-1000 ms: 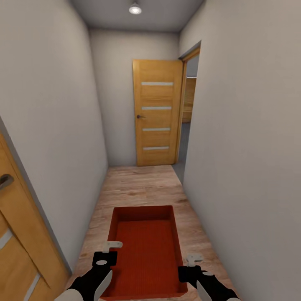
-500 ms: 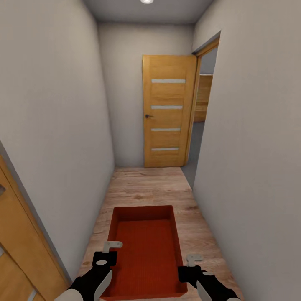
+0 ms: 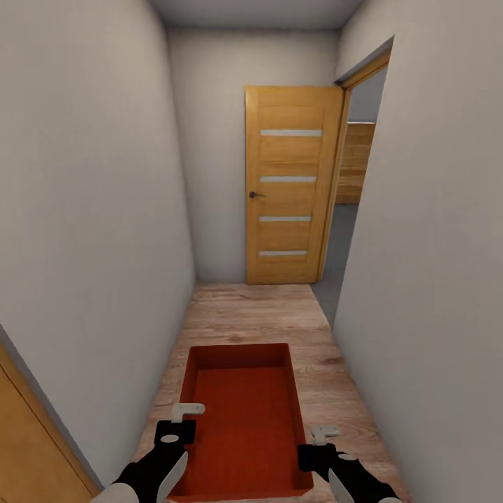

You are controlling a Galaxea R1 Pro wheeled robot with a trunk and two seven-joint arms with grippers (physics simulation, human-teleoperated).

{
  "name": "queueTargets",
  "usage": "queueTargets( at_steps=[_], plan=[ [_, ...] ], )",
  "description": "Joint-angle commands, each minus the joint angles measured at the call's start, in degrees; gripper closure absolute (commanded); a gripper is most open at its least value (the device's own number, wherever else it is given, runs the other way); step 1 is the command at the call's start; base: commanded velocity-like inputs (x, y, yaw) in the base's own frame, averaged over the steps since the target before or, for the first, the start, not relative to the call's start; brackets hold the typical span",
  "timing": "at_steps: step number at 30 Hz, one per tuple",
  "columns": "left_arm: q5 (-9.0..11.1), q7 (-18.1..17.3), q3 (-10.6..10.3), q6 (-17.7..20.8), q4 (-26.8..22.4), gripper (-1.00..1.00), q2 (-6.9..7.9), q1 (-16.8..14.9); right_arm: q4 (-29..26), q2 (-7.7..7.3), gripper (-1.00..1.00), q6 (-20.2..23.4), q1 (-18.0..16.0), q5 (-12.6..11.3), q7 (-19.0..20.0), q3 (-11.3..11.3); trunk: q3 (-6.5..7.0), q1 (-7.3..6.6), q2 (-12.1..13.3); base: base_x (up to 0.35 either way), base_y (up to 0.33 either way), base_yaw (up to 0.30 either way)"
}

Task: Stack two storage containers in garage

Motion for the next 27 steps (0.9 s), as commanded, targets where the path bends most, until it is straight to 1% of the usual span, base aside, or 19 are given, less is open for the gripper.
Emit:
queueTargets(
  at_steps=[1, 27],
  plan=[
    [1.9, 0.53, -1.34, 0.33, 0.13, 1.0, 0.09, 0.01, -2.57, -0.02, 1.0, -1.4, -0.04, -0.13, 0.37, -0.1, -0.08, 0.04, -0.04, 0.34, 0.0, 0.0],
    [1.91, 0.53, -1.34, 0.33, 0.1, 1.0, 0.1, 0.01, -2.59, -0.02, 1.0, -1.4, -0.04, -0.13, 0.36, -0.1, -0.08, 0.04, -0.04, 0.341, 0.0, 0.0]
  ],
)
